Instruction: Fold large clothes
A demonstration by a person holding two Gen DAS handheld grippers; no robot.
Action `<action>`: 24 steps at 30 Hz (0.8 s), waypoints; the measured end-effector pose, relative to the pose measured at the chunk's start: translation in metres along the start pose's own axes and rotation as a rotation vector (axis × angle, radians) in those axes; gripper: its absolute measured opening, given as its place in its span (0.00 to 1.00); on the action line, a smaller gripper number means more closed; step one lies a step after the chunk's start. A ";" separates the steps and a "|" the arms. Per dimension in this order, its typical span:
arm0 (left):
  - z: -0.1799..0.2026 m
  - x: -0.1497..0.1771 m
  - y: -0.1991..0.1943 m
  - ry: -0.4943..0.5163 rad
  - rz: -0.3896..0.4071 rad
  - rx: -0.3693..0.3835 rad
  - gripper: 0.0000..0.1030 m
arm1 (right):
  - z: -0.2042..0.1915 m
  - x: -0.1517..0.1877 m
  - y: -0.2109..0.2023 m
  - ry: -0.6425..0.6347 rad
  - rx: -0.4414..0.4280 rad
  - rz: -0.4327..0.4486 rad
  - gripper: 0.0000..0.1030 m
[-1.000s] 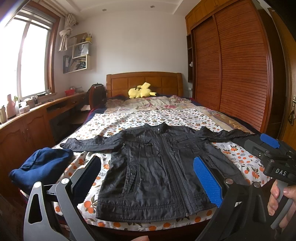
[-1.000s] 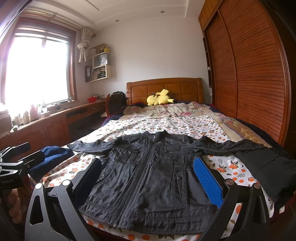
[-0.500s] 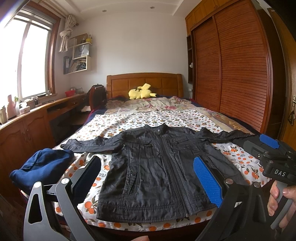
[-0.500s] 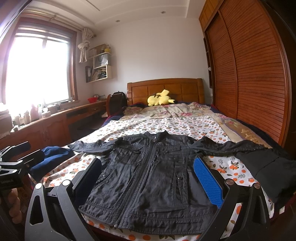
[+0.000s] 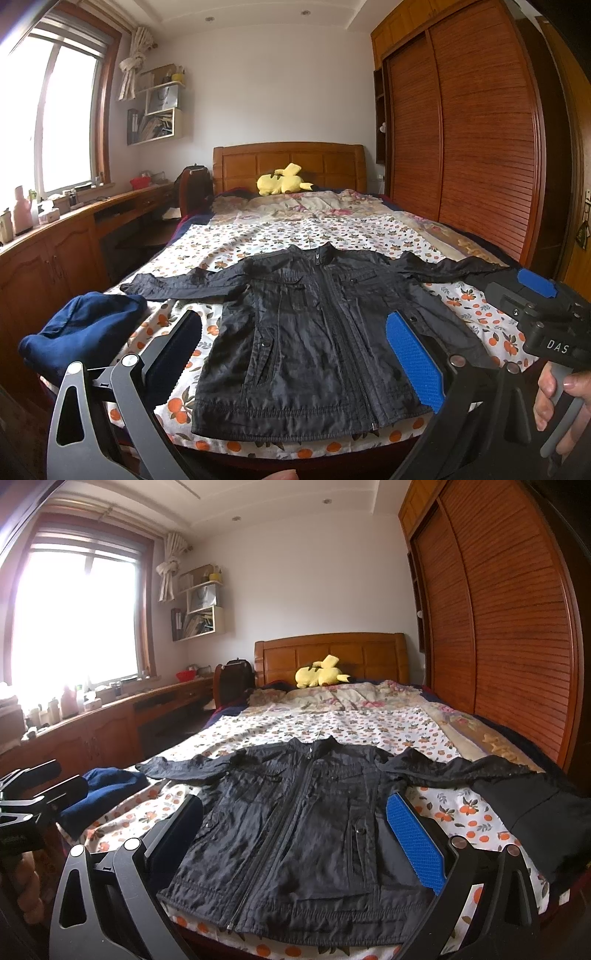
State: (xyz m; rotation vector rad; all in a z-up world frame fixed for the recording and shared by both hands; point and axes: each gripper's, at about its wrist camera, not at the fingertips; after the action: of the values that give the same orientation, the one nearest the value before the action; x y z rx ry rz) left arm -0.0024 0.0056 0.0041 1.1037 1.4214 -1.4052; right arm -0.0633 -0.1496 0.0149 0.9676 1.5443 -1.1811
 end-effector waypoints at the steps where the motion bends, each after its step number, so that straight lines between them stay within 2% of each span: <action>1: 0.000 0.001 0.001 0.000 -0.003 0.000 0.98 | 0.001 0.002 0.002 0.000 -0.002 -0.002 0.94; 13: -0.018 0.022 0.038 -0.024 -0.075 -0.012 0.98 | -0.006 0.012 0.041 -0.019 -0.035 -0.046 0.93; 24: -0.041 0.031 0.074 -0.036 -0.112 -0.027 0.98 | -0.019 0.009 0.098 -0.055 -0.098 -0.051 0.93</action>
State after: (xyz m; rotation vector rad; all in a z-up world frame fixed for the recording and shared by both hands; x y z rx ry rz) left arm 0.0618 0.0466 -0.0446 0.9902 1.4914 -1.4726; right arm 0.0227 -0.1082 -0.0150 0.8293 1.5758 -1.1475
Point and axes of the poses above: each gripper's, at about its wrist camera, not at the fingertips, and y roughly the way its jaws point, z to its right, x to its underside, and after that the axes turned 6 degrees about z, right-handed
